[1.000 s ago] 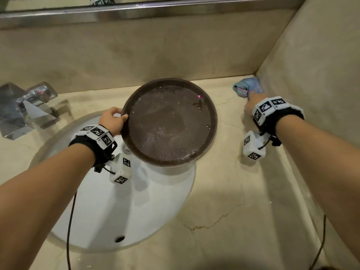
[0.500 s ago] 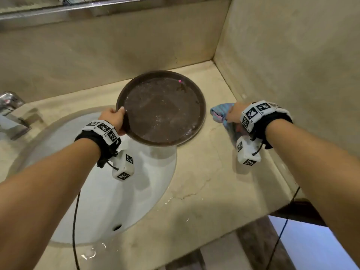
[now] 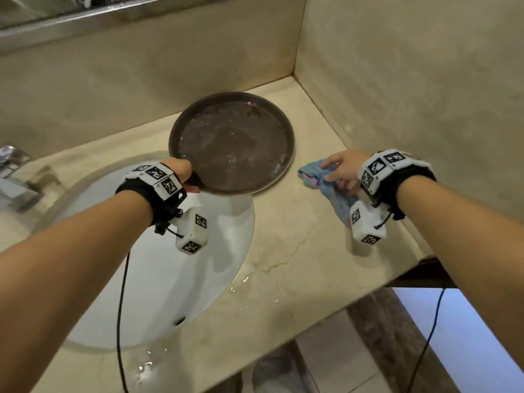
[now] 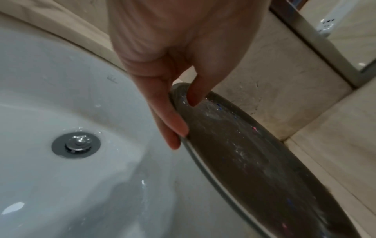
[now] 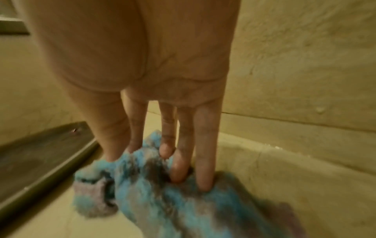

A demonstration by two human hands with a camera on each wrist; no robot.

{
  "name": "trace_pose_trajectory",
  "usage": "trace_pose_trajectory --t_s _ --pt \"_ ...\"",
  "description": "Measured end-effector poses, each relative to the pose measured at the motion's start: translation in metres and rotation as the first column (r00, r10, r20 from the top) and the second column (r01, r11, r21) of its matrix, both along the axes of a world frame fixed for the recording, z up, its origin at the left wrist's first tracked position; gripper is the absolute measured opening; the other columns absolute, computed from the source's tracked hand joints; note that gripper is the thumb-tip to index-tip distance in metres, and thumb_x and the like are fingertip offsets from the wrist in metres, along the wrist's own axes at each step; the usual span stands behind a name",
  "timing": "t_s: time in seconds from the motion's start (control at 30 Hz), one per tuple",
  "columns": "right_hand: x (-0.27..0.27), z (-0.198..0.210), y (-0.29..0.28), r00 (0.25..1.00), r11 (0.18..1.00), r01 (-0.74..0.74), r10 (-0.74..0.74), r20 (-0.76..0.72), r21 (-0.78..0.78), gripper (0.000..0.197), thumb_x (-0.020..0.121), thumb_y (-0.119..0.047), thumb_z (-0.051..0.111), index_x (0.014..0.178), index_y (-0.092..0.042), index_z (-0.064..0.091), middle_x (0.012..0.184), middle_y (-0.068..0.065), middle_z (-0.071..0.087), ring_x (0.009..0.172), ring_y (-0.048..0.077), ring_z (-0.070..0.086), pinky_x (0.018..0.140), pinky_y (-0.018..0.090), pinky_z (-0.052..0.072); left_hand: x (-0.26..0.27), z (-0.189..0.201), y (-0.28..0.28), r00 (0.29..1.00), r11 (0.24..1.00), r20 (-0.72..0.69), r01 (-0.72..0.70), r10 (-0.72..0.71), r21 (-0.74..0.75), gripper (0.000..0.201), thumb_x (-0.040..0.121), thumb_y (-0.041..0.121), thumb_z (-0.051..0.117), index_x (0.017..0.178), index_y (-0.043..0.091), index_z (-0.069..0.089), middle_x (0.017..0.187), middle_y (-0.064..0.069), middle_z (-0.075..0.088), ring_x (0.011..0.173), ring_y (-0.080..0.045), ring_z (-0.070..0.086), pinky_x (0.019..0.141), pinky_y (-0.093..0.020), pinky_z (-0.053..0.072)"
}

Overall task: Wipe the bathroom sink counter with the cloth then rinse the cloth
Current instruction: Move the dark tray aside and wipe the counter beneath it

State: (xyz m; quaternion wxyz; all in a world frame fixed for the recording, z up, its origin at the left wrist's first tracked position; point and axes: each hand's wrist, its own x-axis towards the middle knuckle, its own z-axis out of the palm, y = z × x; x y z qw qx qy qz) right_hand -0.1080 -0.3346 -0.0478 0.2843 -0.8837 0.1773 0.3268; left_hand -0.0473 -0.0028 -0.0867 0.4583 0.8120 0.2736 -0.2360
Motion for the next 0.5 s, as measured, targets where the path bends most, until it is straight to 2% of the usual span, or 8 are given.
trace_pose_trajectory --t_s 0.07,0.1,0.13,0.2,0.27,0.3,0.4,0.5 --pt "-0.001 0.000 -0.005 0.994 0.993 0.102 -0.101 -0.030 0.066 0.033 0.090 -0.010 0.058 0.121 -0.022 0.059 0.079 0.016 0.055 0.067 0.026 0.051 0.060 0.036 0.052 0.002 0.003 -0.007 0.997 0.998 -0.047 0.067 -0.066 0.010 0.038 0.093 0.007 0.046 0.129 -0.005 0.049 0.063 -0.006 0.073 0.036 -0.007 0.062 0.056 -0.029 0.059" --pt "-0.002 0.000 -0.006 0.991 0.987 0.133 -0.130 -0.038 0.085 0.032 0.091 -0.010 0.057 0.119 -0.023 0.059 0.078 0.015 0.052 0.063 0.024 0.049 0.060 0.035 0.053 0.000 0.010 -0.015 0.992 0.994 -0.069 0.106 -0.105 0.012 0.035 0.094 0.009 0.044 0.125 -0.007 0.050 0.049 -0.005 0.068 0.036 -0.011 0.062 0.049 -0.027 0.058" --pt "-0.003 -0.001 -0.006 0.987 0.981 0.159 -0.156 -0.038 0.114 0.030 0.092 -0.010 0.056 0.117 -0.025 0.060 0.079 0.014 0.050 0.060 0.022 0.046 0.065 0.038 0.055 -0.004 0.019 -0.026 0.984 0.989 -0.094 0.150 -0.149 0.002 0.035 0.096 0.011 0.041 0.124 -0.008 0.050 0.051 -0.010 0.069 0.037 -0.014 0.064 0.043 -0.025 0.056" --pt "-0.005 -0.002 -0.006 0.981 0.970 0.192 -0.188 -0.040 0.150 0.028 0.092 -0.009 0.055 0.113 -0.027 0.059 0.083 0.015 0.048 0.058 0.020 0.044 0.075 0.043 0.055 -0.007 0.031 -0.046 0.962 0.972 -0.141 0.230 -0.234 -0.045 0.039 0.100 0.014 0.035 0.127 -0.012 0.045 0.096 -0.029 0.070 0.066 -0.025 0.074 0.046 -0.025 0.053" --pt "-0.006 -0.002 -0.007 0.976 0.960 0.216 -0.210 -0.049 0.181 0.026 0.092 -0.009 0.054 0.110 -0.028 0.059 0.088 0.016 0.048 0.063 0.022 0.045 0.075 0.041 0.054 -0.003 0.036 -0.064 0.957 0.968 -0.143 0.243 -0.251 -0.066 0.040 0.100 0.013 0.034 0.129 -0.014 0.043 0.127 -0.030 0.055 0.107 -0.033 0.065 0.057 -0.027 0.049" --pt "-0.007 -0.003 -0.007 0.976 0.957 0.219 -0.212 -0.053 0.189 0.025 0.093 -0.009 0.054 0.110 -0.026 0.059 0.092 0.017 0.048 0.067 0.024 0.045 0.081 0.044 0.054 0.000 0.037 -0.071 0.962 0.968 -0.113 0.242 -0.249 -0.067 0.039 0.099 0.011 0.036 0.129 -0.012 0.044 0.130 -0.028 0.054 0.110 -0.034 0.062 0.060 -0.026 0.049" --pt "-0.006 -0.007 -0.010 0.977 0.955 0.213 -0.208 -0.046 0.204 0.032 0.092 -0.010 0.055 0.121 -0.023 0.058 0.117 0.033 0.056 0.079 0.026 0.047 0.084 0.044 0.052 0.007 0.034 -0.082 0.978 0.974 -0.025 0.203 -0.207 -0.103 0.039 0.094 0.006 0.044 0.131 -0.006 0.045 0.132 -0.022 0.054 0.104 -0.030 0.063 0.066 -0.029 0.055" --pt "-0.006 -0.009 -0.010 0.987 0.971 0.162 -0.157 -0.042 0.177 0.037 0.091 -0.013 0.057 0.123 -0.031 0.057 0.133 0.031 0.050 0.084 0.027 0.051 0.092 0.050 0.051 0.011 0.029 -0.079 0.983 0.980 0.029 0.184 -0.182 -0.074 0.038 0.092 0.003 0.047 0.129 -0.007 0.047 0.128 -0.021 0.057 0.070 -0.020 0.064 0.057 -0.024 0.056"
